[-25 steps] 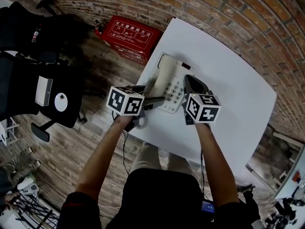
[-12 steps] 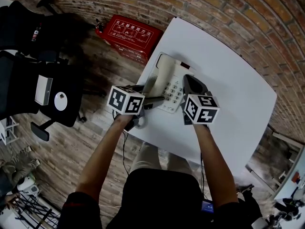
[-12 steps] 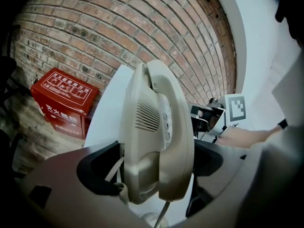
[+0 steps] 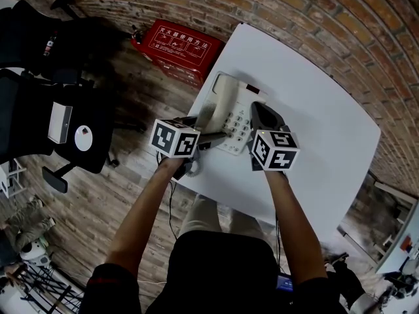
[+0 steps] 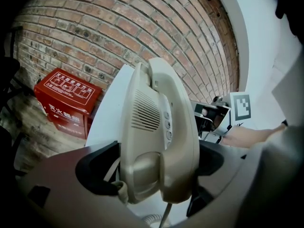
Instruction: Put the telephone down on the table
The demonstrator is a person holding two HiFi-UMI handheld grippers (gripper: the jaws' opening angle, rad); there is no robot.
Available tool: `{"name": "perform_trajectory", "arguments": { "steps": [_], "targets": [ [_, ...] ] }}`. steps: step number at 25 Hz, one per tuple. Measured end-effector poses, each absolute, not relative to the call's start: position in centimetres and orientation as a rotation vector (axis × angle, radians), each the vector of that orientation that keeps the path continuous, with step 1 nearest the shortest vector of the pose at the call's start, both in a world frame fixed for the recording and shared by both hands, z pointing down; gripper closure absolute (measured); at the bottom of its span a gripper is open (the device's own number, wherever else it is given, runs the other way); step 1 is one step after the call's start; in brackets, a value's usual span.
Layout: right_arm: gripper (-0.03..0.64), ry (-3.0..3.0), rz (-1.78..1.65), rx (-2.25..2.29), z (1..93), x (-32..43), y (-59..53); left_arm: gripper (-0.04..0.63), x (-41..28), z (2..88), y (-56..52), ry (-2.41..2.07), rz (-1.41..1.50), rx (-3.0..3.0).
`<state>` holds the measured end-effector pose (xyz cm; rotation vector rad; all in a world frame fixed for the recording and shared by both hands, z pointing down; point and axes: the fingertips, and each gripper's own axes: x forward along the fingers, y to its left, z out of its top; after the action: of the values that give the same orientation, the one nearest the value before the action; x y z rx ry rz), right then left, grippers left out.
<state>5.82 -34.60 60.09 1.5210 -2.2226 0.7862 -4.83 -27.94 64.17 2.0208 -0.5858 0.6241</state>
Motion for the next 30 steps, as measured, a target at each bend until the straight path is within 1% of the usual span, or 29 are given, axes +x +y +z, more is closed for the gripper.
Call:
{"name": "perform_trajectory", "arguments": {
  "steps": [6,14,24,30],
  "targets": [
    [0.604,-2.227,0.790,1.509,60.1,5.7,-34.7,0.166,-5.4,64.1,-28.2,-0.595,0.581,2.015],
    [0.606,-2.236,0.748,1.500,60.0,5.2,-34.5,0.175,-6.1,64.3,-28.6,-0.648,0.620,2.035],
    [0.605,-2.254,0.789,1.479,60.2,5.1,-34.3,0.175,-6.3,64.2,-28.5,-0.641,0.566,2.058],
    [0.604,-2.254,0.810,1.445,60.2,5.0,-34.0,0.175,-6.4,64.3,-28.5,-0.650,0.599,2.069]
  ]
}}
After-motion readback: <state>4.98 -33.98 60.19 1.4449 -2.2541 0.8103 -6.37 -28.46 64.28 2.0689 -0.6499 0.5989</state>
